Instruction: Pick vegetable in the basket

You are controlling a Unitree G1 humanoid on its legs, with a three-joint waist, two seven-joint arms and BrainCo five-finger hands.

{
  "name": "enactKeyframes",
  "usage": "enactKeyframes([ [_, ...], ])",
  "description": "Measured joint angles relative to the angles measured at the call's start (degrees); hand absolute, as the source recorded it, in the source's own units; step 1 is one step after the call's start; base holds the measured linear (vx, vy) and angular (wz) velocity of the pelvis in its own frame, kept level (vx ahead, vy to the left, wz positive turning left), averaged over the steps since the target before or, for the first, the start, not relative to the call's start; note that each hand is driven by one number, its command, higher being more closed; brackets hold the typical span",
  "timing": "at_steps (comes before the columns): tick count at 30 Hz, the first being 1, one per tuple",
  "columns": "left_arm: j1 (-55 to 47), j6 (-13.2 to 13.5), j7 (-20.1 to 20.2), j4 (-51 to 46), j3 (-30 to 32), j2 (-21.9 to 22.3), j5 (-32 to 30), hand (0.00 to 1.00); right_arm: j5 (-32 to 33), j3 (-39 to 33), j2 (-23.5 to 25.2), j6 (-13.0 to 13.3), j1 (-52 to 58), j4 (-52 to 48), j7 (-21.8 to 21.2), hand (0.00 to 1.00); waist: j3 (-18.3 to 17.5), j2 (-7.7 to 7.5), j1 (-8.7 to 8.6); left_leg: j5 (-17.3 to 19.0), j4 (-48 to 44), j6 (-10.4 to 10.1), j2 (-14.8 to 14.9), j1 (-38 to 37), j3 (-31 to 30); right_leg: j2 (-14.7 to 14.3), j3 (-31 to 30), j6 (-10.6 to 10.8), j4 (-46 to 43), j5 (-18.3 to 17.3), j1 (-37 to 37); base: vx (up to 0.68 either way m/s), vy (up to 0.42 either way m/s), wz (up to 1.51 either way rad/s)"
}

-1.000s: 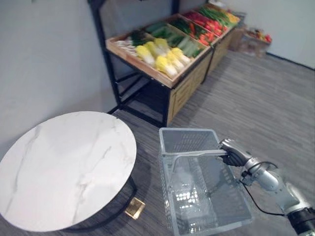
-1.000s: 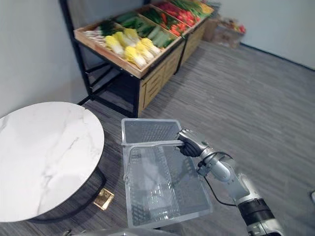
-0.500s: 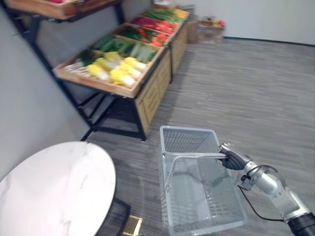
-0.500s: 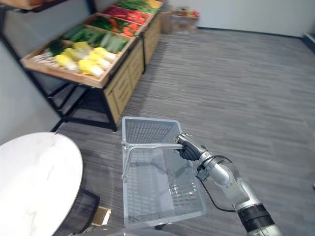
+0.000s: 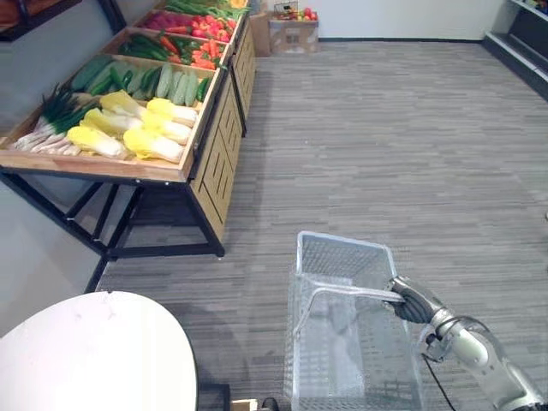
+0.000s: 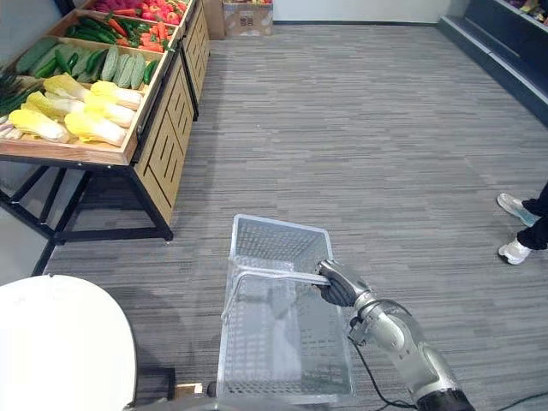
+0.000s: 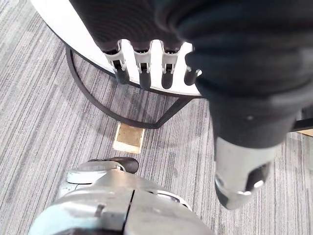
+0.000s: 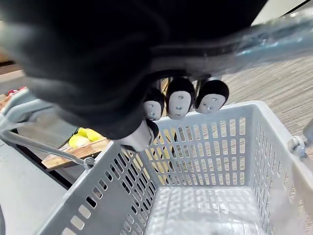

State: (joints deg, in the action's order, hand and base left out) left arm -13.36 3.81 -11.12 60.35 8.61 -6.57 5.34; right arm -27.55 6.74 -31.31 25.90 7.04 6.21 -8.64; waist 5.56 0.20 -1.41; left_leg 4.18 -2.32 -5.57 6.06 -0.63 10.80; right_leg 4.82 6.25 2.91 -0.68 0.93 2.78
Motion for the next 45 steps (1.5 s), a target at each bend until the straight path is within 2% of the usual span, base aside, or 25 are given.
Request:
enactKeyframes([
  [10,0.0,1.1,0.1,-2.0,-2.2,-0.4,0.1,0.00,0.0,-1.8,0.8,-0.2,2.3,1.7,0.6,1.00,-1.9,0.06,0.00,0.1,0.1,0.0,1.1,-1.2,0.4,-1.4,-0.2,-0.2,0.6,-0.3,-1.1,0.00,-0.017,-0.04],
  [13,-0.7,1.0,0.0,-2.1,-1.9,-0.3,-0.1,0.00,0.0,-1.9,0.8,-0.2,2.3,1.7,0.6,1.00,-1.5,0.75,0.07,4.3,-7.4,-0.2,3.6,0.8,0.6,-2.8,-0.1,-1.8,-2.3,-2.8,-1.0,-0.05,-0.067,-0.09],
  [15,-2.3,0.7,0.0,-2.0,-1.5,-0.4,-1.8,0.00,0.0,-1.8,0.9,-0.1,2.3,1.4,0.6,1.00,-1.1,2.46,0.74,7.7,-13.7,-0.3,6.9,2.2,1.0,-4.6,1.1,-2.9,-8.8,-5.0,-0.4,-0.01,-0.116,-0.18],
  [16,-2.8,0.6,0.0,-1.6,-1.3,-0.8,-1.8,0.00,0.0,-1.9,0.9,0.1,2.3,1.2,0.7,1.00,-0.8,1.76,0.71,8.2,-19.4,0.5,7.4,3.7,1.0,-4.1,1.7,-3.7,-12.1,-8.6,0.5,-0.02,-0.090,0.11],
  [17,-2.8,0.4,0.0,-1.4,-1.2,-1.0,-1.8,0.00,0.1,-2.1,1.1,0.0,2.3,1.5,0.8,1.00,-0.6,1.09,0.33,6.7,-26.9,3.4,7.7,7.1,1.0,-3.6,2.3,-4.0,-13.8,-9.8,0.8,-0.07,-0.139,0.19],
  [18,-3.2,0.1,0.0,-1.4,-0.3,-0.4,-1.7,0.00,0.1,-2.6,1.1,-0.3,2.4,1.5,0.8,1.00,0.1,0.24,0.90,1.6,-36.2,9.1,7.8,11.6,0.4,-2.8,2.0,-4.6,-14.5,-10.3,0.2,-0.06,-0.179,0.07],
  [19,-3.8,-0.2,0.2,-1.5,-0.1,0.0,-1.9,0.00,0.0,-3.8,1.1,-0.3,2.4,1.5,0.8,1.00,1.2,-0.11,1.74,-1.3,-40.0,8.5,7.4,13.8,-1.4,-2.5,1.3,-4.9,-14.0,-10.4,-1.1,-0.02,-0.144,-0.10],
  [20,-4.5,-0.3,0.2,-1.4,0.1,0.3,-2.1,0.00,0.0,-4.3,1.1,-0.4,2.3,1.5,0.8,1.00,1.3,0.12,1.85,-0.5,-40.8,7.8,6.8,14.3,-2.3,-2.4,1.1,-5.1,-13.8,-10.5,-1.5,0.02,-0.042,-0.08],
  [22,-6.5,-0.5,0.3,-1.5,0.9,1.0,-2.6,0.00,0.0,-5.5,1.1,-0.5,2.1,1.5,1.0,1.00,1.5,0.46,1.88,2.9,-37.7,5.3,4.4,14.7,-2.4,-1.6,0.6,-5.1,-13.3,-10.5,-2.2,0.04,-0.002,-0.07],
  [24,-8.4,-0.6,0.3,-1.6,1.7,1.9,-4.6,0.00,0.0,-5.9,1.0,-0.7,1.4,1.6,1.2,1.00,1.8,0.93,1.94,3.1,-23.9,3.3,2.0,14.4,-2.1,-1.7,0.2,-5.4,-12.2,-10.3,-2.1,0.09,0.029,-0.02],
  [26,-9.4,-0.7,0.4,-1.6,1.8,2.6,-6.3,0.00,0.0,-5.9,0.9,-0.7,-0.1,4.0,2.0,1.00,2.2,1.97,2.66,-0.6,-8.7,1.3,1.7,13.7,-2.9,-3.2,0.1,-5.4,-12.1,-10.3,-1.9,0.12,0.074,-0.07],
  [28,-9.5,-0.9,0.5,-1.5,1.7,3.0,-6.4,0.00,-0.5,-5.7,1.1,-0.6,-1.0,6.8,2.1,1.00,2.4,3.22,4.10,-2.6,-5.3,0.0,3.4,14.4,-5.1,-5.1,-0.7,-5.6,-12.5,-11.4,-2.1,0.17,0.168,-0.29],
  [29,-9.5,-1.2,0.6,-1.5,1.7,3.0,-6.4,0.00,-0.9,-5.5,1.3,-0.5,-1.0,7.4,2.1,1.00,2.4,2.93,4.18,-3.5,-6.3,0.0,3.4,14.6,-5.1,-5.0,-1.1,-5.2,-13.0,-12.0,-2.2,0.25,0.237,-0.33],
  [32,-9.4,-1.3,1.6,-1.4,1.6,2.8,-6.4,0.00,-1.8,-3.9,1.5,-0.4,-0.8,8.2,2.2,1.00,2.0,0.82,4.56,-4.6,-11.1,1.6,1.3,14.4,-2.5,-2.0,-4.2,-2.7,-15.5,-14.9,-1.9,0.24,0.228,-0.40],
  [33,-9.1,-1.3,1.9,-1.4,1.5,2.3,-6.4,0.00,-1.8,-4.0,2.5,-0.4,0.1,8.1,2.2,1.00,0.8,-0.37,4.58,-3.1,-11.5,3.5,-0.7,14.4,-0.7,0.1,-5.3,-1.2,-15.5,-15.8,-2.2,0.29,0.285,-0.35],
  [34,-8.9,-1.2,2.0,-1.4,1.1,1.8,-6.4,0.00,-1.8,-4.0,3.0,-0.4,0.7,7.9,2.2,1.00,-0.1,-0.75,4.46,-2.3,-11.2,4.4,-1.8,14.4,-0.2,1.3,-5.6,-0.3,-16.6,-16.3,-2.2,0.32,0.273,-0.17],
  [35,-8.3,-1.1,2.0,-1.7,0.7,1.1,-6.4,0.00,-1.9,-4.0,4.2,-0.4,1.0,7.4,2.6,1.00,-0.5,-2.60,3.88,-0.9,-11.1,6.2,-4.2,13.7,0.9,3.3,-7.0,1.5,-31.0,-18.5,2.1,0.39,0.235,0.14],
  [36,-7.1,-1.1,1.9,-2.1,0.6,-0.9,-6.4,0.00,-1.9,-3.9,5.5,-0.4,1.5,7.1,3.2,1.00,-0.7,-4.46,2.90,0.2,-11.5,7.8,-6.5,12.7,0.9,5.0,-7.1,3.7,-47.0,-17.1,5.5,0.40,0.197,0.25],
  [37,-6.5,-1.3,1.9,-2.2,0.5,-1.8,-6.4,0.00,-1.9,-3.8,6.1,-0.5,1.8,6.8,3.7,1.00,-0.6,-5.39,2.85,0.9,-12.0,8.4,-7.5,12.1,1.0,5.4,-6.9,5.1,-52.2,-14.1,6.3,0.43,0.171,0.27],
  [38,-5.8,-1.4,1.8,-2.7,0.1,-2.7,-6.2,0.00,-1.9,-3.3,6.9,-0.7,2.1,6.3,4.3,1.00,-0.6,-7.07,2.91,2.4,-12.4,8.9,-9.4,10.9,1.2,7.3,-6.0,4.5,-54.2,-6.7,6.0,0.38,0.145,0.08],
  [39,-5.1,-1.4,1.9,-3.4,-0.1,-2.6,-6.1,0.00,-1.9,-3.2,7.5,-1.1,2.1,6.0,4.5,1.00,-0.6,-6.95,3.16,3.3,-10.9,9.8,-10.4,8.4,1.0,9.0,-4.2,1.2,-56.2,-0.9,6.5,0.37,0.152,0.07],
  [40,-5.0,-1.4,1.9,-3.5,-0.5,-2.5,-6.1,0.00,-1.9,-3.0,7.6,-1.3,2.1,5.9,4.6,1.00,-0.6,-6.97,3.04,3.4,-9.7,10.1,-10.6,7.1,0.7,9.2,-3.5,0.0,-57.0,2.9,6.9,0.38,0.139,0.07],
  [41,-4.5,-1.4,1.8,-3.9,-1.6,-2.6,-5.8,0.00,-1.9,-2.5,7.6,-1.8,2.1,5.3,5.1,1.00,-1.0,-5.24,2.80,3.9,-7.6,11.0,-10.6,4.5,0.0,9.2,-3.1,-2.0,-60.6,5.0,9.0,0.31,0.107,0.07],
  [43,-3.3,-1.3,1.0,-5.0,-1.6,-2.6,-4.6,0.00,-1.9,-1.6,7.7,-2.0,1.1,3.0,5.9,1.00,0.1,-4.36,2.86,6.0,-7.5,11.5,-10.4,0.9,-0.5,9.1,-1.1,-2.9,-63.1,-6.1,14.1,0.41,0.126,-0.01],
  [45,-3.1,-1.3,1.1,-5.0,-1.6,-2.5,-3.0,0.00,-1.9,-1.4,7.7,-1.9,0.9,2.5,5.9,1.00,0.2,-4.08,2.88,6.7,-6.7,11.5,-10.1,-1.7,-0.6,8.7,0.9,-2.9,-60.0,-9.4,16.4,0.36,0.086,0.07],
])
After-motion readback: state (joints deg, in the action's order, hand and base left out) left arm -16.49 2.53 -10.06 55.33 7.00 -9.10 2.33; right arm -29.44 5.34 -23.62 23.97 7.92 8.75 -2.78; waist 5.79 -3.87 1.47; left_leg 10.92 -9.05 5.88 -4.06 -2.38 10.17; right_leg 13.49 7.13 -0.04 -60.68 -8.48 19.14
